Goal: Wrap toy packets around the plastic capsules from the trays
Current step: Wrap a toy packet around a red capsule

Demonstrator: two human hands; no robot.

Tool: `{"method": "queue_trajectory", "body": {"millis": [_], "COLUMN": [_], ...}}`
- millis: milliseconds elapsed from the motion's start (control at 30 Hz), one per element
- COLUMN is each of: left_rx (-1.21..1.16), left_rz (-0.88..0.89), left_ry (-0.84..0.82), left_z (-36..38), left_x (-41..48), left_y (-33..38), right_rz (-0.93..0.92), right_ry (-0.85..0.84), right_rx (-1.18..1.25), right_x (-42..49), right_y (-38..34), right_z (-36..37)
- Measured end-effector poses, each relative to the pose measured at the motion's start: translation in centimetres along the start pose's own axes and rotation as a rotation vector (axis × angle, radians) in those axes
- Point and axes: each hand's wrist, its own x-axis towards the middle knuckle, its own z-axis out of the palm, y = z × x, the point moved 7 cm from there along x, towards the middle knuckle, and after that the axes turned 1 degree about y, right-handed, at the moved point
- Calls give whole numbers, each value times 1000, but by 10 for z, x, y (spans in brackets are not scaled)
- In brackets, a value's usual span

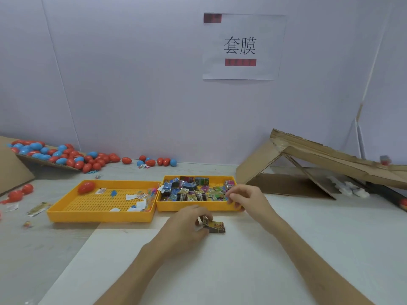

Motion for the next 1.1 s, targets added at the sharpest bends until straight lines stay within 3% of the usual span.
{"method": "queue_trajectory", "body": {"millis": [133,333,700,900,967,1100], "left_rx": [14,-85,-216,-357,-307,58], "left_rz": [-41,-142,-209,-277,-341,-578], "left_ry": [60,156,192,590,667,574], "left_z": [-3,-10,-9,-84,-120,-169], "left_x": [0,0,4,-3,-4,-11], "left_y": [-5,-17,-21,-39,-60,-123], "right_rz": [-240,-260,-287,-313,-316,-319], "right_ry": [-115,-315,-208,-182,-194,-207], "right_rx": [-345,-373,-360,-351,-356,-349], "right_x": [-9,-21,-19,-20,-20,-21], "right_y": [-21,-18,-20,-21,-22,-22], "right_z": [20,42,44,42,44,47]}}
